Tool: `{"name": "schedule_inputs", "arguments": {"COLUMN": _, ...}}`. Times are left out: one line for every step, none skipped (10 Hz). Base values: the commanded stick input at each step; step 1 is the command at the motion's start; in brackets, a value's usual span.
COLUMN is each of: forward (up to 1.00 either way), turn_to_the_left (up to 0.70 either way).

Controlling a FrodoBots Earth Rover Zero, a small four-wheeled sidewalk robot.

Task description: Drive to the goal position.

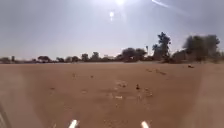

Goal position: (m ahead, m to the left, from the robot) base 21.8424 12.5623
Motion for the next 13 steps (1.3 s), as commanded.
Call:
{"name": "schedule_inputs", "arguments": {"forward": 0.7, "turn_to_the_left": 0.0}}
{"name": "schedule_inputs", "arguments": {"forward": 0.7, "turn_to_the_left": 0.0}}
{"name": "schedule_inputs", "arguments": {"forward": 0.7, "turn_to_the_left": 0.0}}
{"name": "schedule_inputs", "arguments": {"forward": 0.7, "turn_to_the_left": 0.0}}
{"name": "schedule_inputs", "arguments": {"forward": 0.7, "turn_to_the_left": 0.0}}
{"name": "schedule_inputs", "arguments": {"forward": 0.7, "turn_to_the_left": 0.0}}
{"name": "schedule_inputs", "arguments": {"forward": 0.7, "turn_to_the_left": 0.0}}
{"name": "schedule_inputs", "arguments": {"forward": 0.7, "turn_to_the_left": 0.0}}
{"name": "schedule_inputs", "arguments": {"forward": 0.7, "turn_to_the_left": 0.0}}
{"name": "schedule_inputs", "arguments": {"forward": 0.7, "turn_to_the_left": 0.0}}
{"name": "schedule_inputs", "arguments": {"forward": 0.7, "turn_to_the_left": 0.0}}
{"name": "schedule_inputs", "arguments": {"forward": 0.7, "turn_to_the_left": 0.0}}
{"name": "schedule_inputs", "arguments": {"forward": 0.7, "turn_to_the_left": 0.0}}
